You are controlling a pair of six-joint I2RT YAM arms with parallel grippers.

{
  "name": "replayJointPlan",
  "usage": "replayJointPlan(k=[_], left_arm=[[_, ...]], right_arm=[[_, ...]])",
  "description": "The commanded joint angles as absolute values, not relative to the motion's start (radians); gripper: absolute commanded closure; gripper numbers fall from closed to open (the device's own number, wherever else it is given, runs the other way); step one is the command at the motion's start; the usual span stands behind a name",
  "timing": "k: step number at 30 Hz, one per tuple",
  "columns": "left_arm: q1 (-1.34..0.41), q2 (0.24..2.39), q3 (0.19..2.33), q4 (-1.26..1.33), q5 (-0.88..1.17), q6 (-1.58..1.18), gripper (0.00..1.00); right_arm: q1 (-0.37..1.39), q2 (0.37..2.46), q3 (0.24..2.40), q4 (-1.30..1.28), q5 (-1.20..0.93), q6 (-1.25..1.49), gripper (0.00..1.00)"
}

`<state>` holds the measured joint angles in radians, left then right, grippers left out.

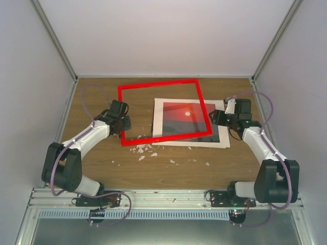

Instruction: Take the photo out of the frame

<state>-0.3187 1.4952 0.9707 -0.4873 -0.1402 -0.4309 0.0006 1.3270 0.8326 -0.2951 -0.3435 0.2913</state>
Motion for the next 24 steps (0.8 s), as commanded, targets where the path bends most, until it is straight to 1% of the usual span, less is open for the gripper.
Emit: replayJointPlan(k=[1,4,9,17,24], left_arm=[[-0.261,1.34,0.882,-0.412,-0.126,-0.602,1.0],[-0.217,1.248,0.823,-0.456,-0.181,-0.709,1.0],[-0.141,1.174,0.762,-0.59,-0.266,-0.896,1.0],[-0.089,1.188,0.732,-0.796,-0.331,-1.186,1.0],[-0.056,1.138,0.638,-0.816,-0.37,-1.381,1.0]], right_arm=[[0.0,1.275,0.847,-0.261,-0.438,0.285,0.34],[0.031,1.255,0.827,-0.257,-0.45,0.281,0.31],[0.031,1.25,0.811,-0.242,-0.473,0.281,0.3],[0.031,1.258,0.8,-0.23,-0.493,0.284,0.3],[0.031,1.268,0.785,-0.219,-0.51,0.284,0.3]])
